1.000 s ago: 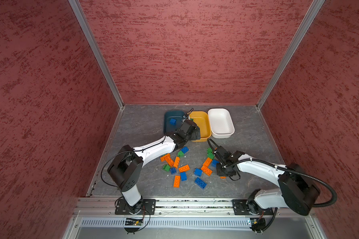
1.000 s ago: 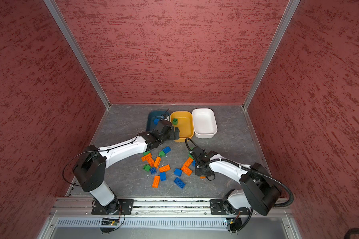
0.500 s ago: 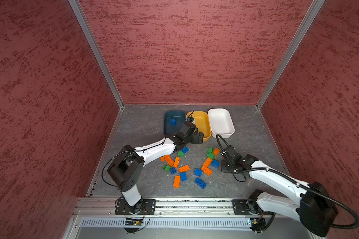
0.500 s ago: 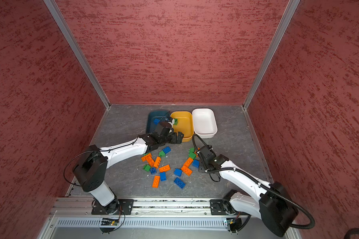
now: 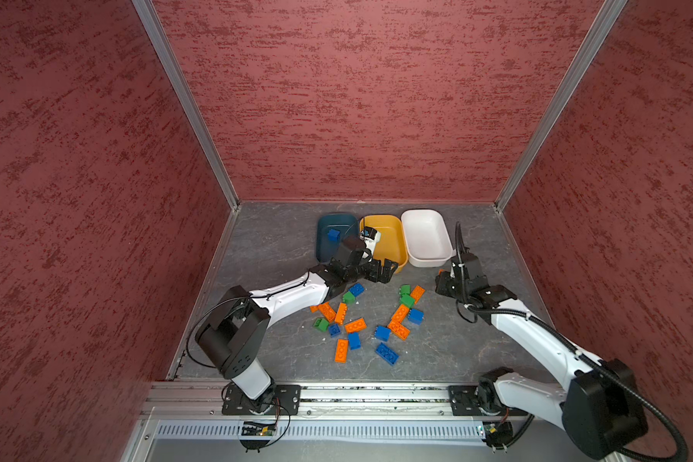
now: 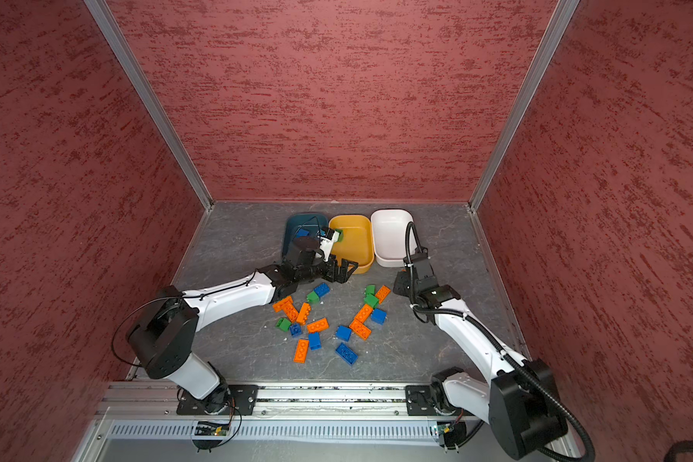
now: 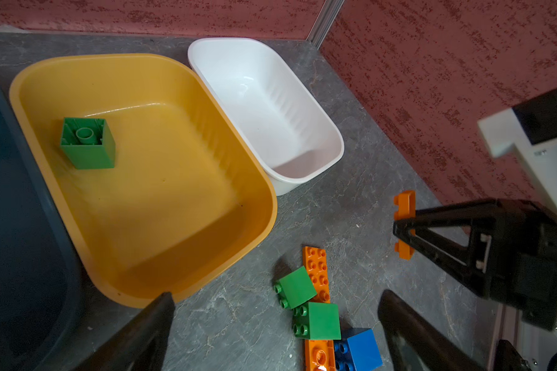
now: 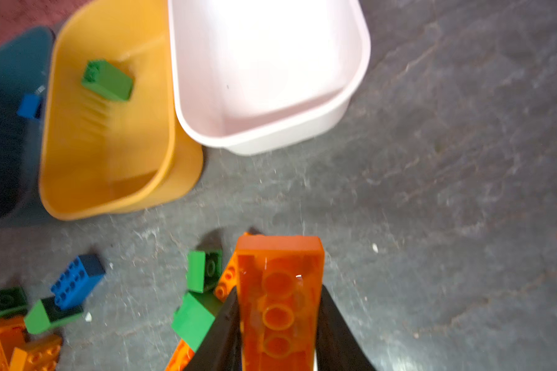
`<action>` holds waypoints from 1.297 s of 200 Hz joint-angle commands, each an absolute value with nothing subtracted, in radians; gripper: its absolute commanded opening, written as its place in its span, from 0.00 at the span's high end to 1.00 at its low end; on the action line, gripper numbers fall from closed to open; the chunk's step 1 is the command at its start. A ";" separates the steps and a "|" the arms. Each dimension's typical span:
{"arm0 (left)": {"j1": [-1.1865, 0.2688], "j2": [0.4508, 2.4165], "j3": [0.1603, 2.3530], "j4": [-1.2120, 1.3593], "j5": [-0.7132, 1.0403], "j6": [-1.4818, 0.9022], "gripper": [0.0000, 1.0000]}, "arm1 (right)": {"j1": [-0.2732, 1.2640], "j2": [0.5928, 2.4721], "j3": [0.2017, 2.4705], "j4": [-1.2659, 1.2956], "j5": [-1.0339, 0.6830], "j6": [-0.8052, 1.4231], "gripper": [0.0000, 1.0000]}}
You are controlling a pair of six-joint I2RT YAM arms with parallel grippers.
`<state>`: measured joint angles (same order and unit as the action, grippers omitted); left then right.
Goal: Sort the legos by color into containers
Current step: 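Carry the orange brick with the right gripper over the white tub, then release the orange brick into the white tub and lift the right gripper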
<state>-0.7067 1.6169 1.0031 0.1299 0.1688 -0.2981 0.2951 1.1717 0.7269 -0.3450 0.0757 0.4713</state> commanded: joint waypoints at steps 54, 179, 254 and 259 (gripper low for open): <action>-0.659 1.557 0.976 0.218 0.162 -0.303 0.01 | 0.125 1.447 0.967 -0.122 -0.108 0.289 0.76; -0.620 1.555 0.951 0.221 0.148 -0.419 0.01 | 0.120 2.030 1.511 -0.377 -0.117 0.195 0.68; -0.704 1.611 1.025 0.026 0.045 -0.350 0.01 | 0.128 1.849 1.389 -0.338 -0.175 0.189 0.33; -0.705 1.616 1.033 0.013 0.040 -0.350 0.01 | 0.128 1.825 1.372 -0.332 -0.181 0.192 0.31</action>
